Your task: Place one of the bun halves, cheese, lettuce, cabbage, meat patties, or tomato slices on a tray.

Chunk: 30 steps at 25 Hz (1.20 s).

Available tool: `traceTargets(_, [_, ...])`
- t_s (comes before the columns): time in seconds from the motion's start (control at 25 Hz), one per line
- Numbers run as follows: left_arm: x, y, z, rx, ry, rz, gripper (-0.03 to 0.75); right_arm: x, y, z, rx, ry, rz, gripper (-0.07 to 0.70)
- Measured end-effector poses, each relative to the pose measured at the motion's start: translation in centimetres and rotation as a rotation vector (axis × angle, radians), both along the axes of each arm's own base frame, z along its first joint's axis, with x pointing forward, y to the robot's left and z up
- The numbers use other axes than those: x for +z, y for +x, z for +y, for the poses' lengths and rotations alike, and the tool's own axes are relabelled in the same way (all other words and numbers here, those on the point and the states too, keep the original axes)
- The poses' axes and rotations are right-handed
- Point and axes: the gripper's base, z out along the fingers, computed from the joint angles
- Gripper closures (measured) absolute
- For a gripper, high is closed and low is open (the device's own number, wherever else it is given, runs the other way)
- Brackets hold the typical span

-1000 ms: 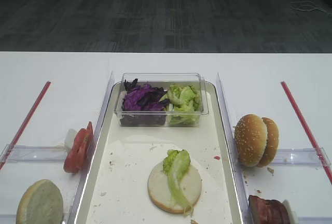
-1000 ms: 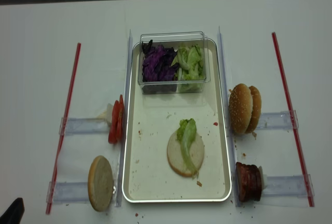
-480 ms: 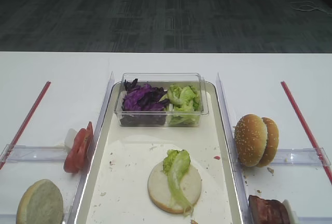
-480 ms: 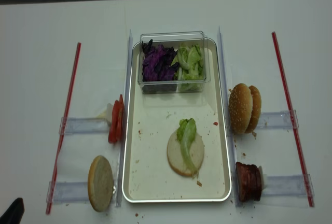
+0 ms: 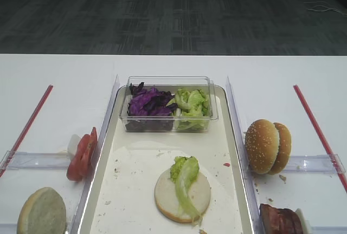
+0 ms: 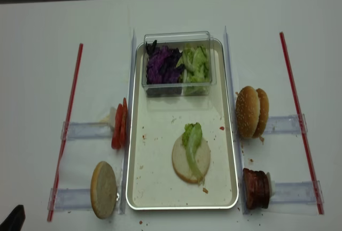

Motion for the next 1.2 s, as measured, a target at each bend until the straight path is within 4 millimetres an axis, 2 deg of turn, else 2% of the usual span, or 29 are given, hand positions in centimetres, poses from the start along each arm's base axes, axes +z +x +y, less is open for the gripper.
traceTargets(0.28, [0.0,0.0,0.0,0.000,0.000,0.000,0.303,-2.1,1.2,0.1,0.003,-0.007,0.068,0.227])
traceTargets(0.56, [0.0,0.0,0.0,0.000,0.000,0.000,0.303,-2.5,2.3,0.2,0.017,-0.014,-0.002,0.227])
traceTargets(1.2, [0.0,0.0,0.0,0.000,0.000,0.000,0.303,-2.5,2.4,0.3,0.023,-0.007,-0.009,0.227])
